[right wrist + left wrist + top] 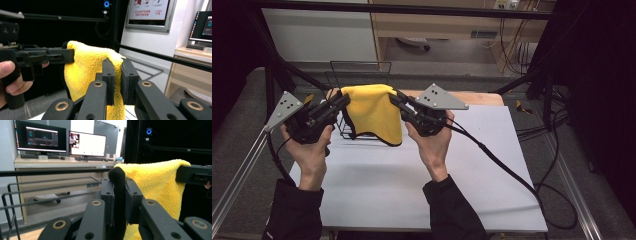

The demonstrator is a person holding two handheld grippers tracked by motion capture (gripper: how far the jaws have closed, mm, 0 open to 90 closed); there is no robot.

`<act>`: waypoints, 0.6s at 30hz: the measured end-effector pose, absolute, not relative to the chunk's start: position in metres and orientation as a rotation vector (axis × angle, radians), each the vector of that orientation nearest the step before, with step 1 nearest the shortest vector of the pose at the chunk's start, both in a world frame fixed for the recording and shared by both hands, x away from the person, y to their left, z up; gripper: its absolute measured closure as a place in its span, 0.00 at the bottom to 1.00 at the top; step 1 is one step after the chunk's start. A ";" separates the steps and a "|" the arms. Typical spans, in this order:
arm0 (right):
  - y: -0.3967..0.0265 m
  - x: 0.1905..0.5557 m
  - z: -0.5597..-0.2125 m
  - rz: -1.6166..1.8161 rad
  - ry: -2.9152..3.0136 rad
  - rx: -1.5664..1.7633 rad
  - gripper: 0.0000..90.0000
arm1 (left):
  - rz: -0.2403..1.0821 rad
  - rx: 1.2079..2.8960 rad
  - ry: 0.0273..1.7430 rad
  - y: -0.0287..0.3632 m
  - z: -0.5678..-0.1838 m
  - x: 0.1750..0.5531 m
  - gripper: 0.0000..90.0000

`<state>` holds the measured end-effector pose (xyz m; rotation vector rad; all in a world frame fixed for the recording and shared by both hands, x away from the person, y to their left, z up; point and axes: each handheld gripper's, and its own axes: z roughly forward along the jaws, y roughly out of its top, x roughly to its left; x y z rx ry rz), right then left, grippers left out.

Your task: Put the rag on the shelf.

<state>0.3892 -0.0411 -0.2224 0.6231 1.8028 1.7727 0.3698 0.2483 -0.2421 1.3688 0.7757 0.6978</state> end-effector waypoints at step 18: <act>-0.015 0.403 -0.176 1.787 1.747 0.556 0.93 | 0.739 1.268 0.771 0.271 -0.197 0.377 0.88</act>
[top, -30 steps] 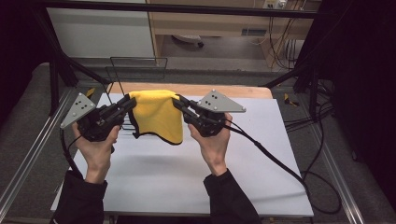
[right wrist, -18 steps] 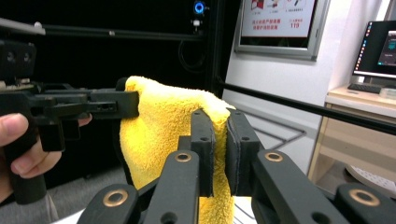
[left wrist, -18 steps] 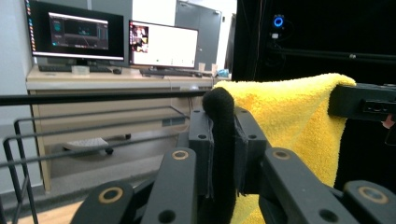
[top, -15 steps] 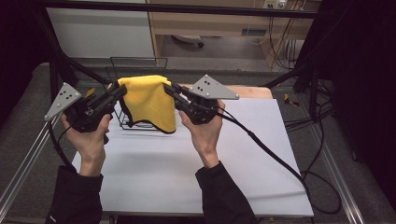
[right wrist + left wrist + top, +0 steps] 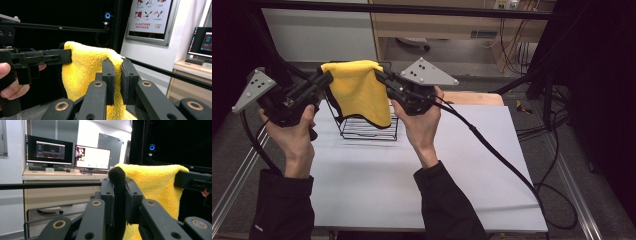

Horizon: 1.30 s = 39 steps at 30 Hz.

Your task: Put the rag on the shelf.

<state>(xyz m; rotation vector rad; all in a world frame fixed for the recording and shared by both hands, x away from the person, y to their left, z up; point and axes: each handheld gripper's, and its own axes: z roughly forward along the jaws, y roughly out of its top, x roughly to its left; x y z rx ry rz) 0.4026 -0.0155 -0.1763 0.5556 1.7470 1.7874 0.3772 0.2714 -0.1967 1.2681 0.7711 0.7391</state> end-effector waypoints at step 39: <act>0.007 0.461 -0.106 1.778 1.671 0.538 0.93 | 0.824 1.243 0.764 0.282 -0.120 0.437 0.88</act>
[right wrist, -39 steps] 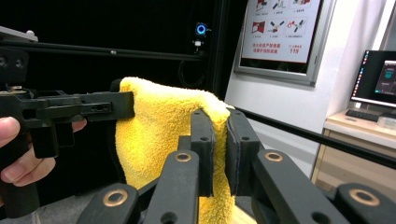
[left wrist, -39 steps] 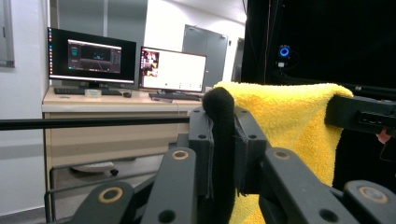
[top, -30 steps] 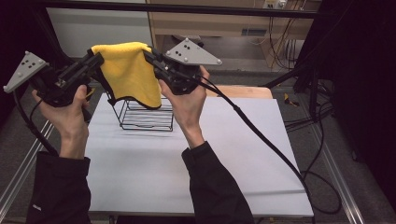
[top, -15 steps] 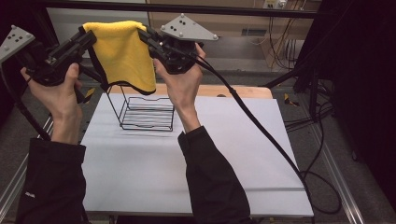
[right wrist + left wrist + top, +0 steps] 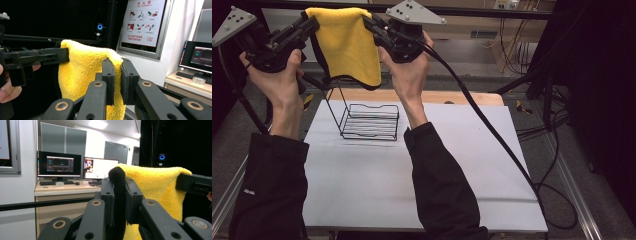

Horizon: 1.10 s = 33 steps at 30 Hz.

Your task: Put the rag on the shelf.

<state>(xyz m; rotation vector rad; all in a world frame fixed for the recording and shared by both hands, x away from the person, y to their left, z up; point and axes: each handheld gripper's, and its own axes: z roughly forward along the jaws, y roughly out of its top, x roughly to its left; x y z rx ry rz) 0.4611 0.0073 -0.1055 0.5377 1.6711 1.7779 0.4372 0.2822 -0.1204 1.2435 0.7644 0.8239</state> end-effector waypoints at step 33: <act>0.021 0.525 -0.155 1.657 1.820 0.614 0.93 | 0.750 1.354 0.828 0.300 -0.175 0.494 0.88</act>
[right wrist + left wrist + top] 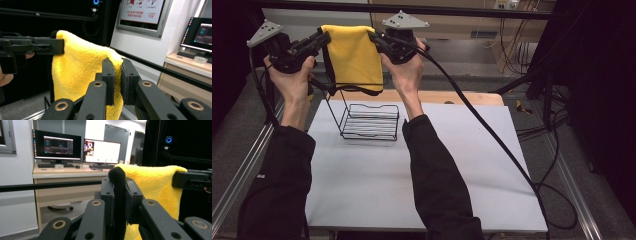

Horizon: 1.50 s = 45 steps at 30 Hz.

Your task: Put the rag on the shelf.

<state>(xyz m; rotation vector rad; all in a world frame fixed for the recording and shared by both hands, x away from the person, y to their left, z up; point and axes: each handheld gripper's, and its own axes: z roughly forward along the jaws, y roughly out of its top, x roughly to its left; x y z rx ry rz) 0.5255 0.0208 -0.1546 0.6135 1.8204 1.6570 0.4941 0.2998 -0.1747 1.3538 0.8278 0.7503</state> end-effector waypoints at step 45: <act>0.025 0.476 -0.201 1.521 2.195 0.496 0.92 | 0.671 1.602 0.842 0.320 -0.232 0.443 0.84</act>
